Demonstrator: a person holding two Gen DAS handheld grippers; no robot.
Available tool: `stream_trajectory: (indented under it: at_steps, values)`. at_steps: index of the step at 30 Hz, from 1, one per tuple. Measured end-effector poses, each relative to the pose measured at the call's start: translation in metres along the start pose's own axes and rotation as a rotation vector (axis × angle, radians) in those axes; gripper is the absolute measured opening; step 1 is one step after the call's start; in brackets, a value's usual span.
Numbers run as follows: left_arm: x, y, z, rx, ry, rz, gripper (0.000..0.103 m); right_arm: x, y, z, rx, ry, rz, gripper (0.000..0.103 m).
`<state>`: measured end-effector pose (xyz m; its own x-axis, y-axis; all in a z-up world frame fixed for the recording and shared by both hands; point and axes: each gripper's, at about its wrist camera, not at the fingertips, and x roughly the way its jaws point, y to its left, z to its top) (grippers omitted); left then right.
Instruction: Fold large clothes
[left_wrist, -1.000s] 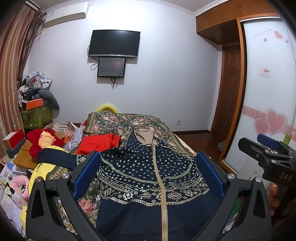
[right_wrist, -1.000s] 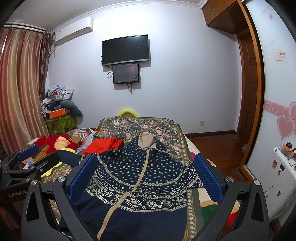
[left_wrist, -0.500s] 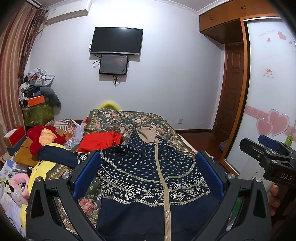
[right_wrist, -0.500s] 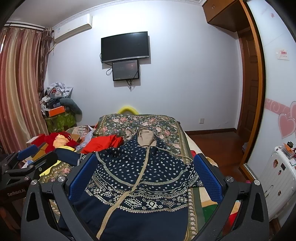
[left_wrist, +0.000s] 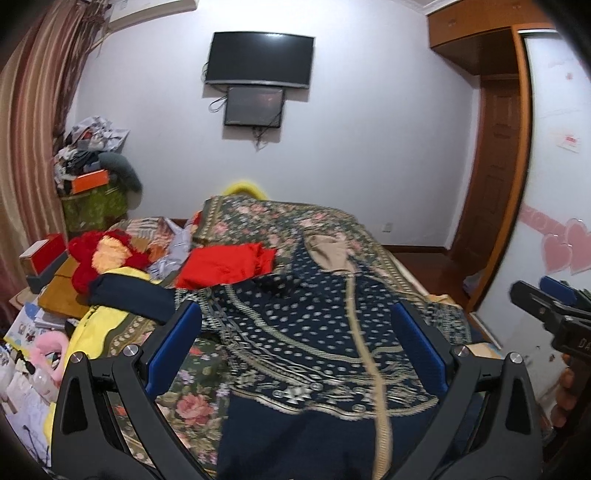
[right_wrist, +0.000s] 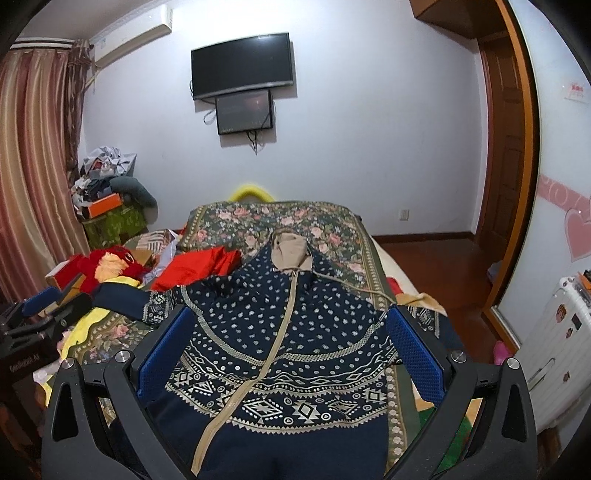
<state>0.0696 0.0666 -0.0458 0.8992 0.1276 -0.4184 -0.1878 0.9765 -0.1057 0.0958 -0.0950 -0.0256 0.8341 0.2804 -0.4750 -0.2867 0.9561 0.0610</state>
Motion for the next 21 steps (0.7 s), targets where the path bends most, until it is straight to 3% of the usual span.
stream_trajectory:
  at_steps: [12,21]
  values:
    - [0.088,0.117,0.002,-0.140,0.096,0.251,0.103,0.082,-0.018,0.007,0.003,0.117,-0.069,0.103]
    - [0.162,0.224,-0.014,-0.274,0.245,0.270,0.103,0.145,-0.021,0.015,0.001,0.199,-0.078,0.103]
